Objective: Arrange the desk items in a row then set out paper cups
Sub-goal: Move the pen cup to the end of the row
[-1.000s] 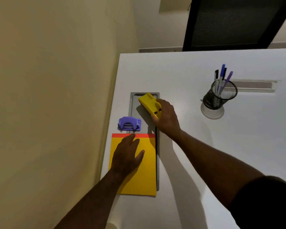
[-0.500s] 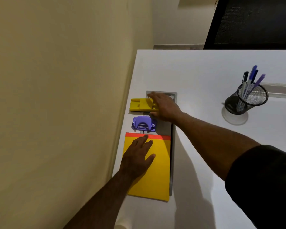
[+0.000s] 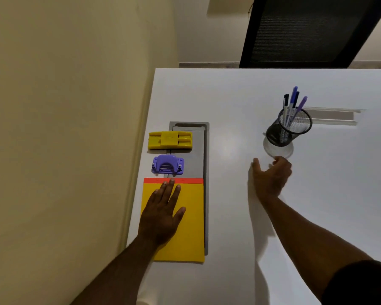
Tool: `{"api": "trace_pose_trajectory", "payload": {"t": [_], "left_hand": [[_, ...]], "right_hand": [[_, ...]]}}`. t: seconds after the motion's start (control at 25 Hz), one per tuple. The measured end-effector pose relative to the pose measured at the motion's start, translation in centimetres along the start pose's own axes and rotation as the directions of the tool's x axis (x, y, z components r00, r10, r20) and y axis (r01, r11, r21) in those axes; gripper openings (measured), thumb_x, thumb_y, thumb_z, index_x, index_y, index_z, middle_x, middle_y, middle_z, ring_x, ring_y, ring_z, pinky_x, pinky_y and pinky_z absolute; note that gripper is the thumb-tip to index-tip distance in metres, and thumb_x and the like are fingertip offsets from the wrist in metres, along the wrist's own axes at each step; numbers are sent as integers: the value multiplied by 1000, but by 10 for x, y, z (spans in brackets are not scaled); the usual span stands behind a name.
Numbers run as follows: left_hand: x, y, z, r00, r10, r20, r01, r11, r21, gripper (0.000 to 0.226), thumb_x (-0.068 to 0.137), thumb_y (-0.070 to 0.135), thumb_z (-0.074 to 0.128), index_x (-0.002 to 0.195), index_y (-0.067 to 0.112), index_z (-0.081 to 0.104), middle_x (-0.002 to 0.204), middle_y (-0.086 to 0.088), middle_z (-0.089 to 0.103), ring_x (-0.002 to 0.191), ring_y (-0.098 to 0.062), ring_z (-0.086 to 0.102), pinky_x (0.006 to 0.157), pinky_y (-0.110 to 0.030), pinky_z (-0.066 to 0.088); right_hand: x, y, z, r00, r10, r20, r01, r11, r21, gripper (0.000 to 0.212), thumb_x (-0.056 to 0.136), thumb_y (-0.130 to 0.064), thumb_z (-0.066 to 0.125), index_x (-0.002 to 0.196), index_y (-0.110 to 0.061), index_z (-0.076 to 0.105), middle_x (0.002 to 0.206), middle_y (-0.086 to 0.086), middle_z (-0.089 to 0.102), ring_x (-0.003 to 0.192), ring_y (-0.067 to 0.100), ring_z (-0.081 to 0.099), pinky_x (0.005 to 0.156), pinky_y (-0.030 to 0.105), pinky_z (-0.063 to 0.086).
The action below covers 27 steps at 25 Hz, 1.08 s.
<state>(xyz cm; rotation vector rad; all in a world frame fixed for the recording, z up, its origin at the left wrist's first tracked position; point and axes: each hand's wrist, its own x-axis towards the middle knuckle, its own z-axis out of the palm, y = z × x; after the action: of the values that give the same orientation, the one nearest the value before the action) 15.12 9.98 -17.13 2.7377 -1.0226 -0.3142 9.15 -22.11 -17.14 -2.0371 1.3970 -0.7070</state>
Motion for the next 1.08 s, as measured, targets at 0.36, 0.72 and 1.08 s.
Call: {"api": "trace_pose_trajectory", "payload": {"t": [0.36,0.72,1.08], "left_hand": [[0,-2,5,1000,11,-21,-11,1000,-12,71,96,58,33,157,24,18,166,1,13,154,-18,11,123,-37,16],[-2,0,7,999,9,-48,-11,1000,-29,72,95,57,38,157,24,18,166,3,12,154,-17,10,122,-38,20],[0,1,10,998,2,-69,-6,999,-53,72,95,58,38,156,25,19,166,3,11,154,-17,11,122,-40,23]], "right_hand": [[103,-10,-13,980,151,129,-178,956,235,106,56,-40,87,139,-15,27,136,10,50,124,30,49,103,44,46],[97,-23,-10,993,69,97,-93,957,276,88,52,-47,85,122,-14,43,121,3,60,106,19,59,93,32,50],[50,-144,70,876,-270,400,102,913,394,79,58,-46,84,121,-21,44,115,-5,60,98,6,56,72,0,39]]}}
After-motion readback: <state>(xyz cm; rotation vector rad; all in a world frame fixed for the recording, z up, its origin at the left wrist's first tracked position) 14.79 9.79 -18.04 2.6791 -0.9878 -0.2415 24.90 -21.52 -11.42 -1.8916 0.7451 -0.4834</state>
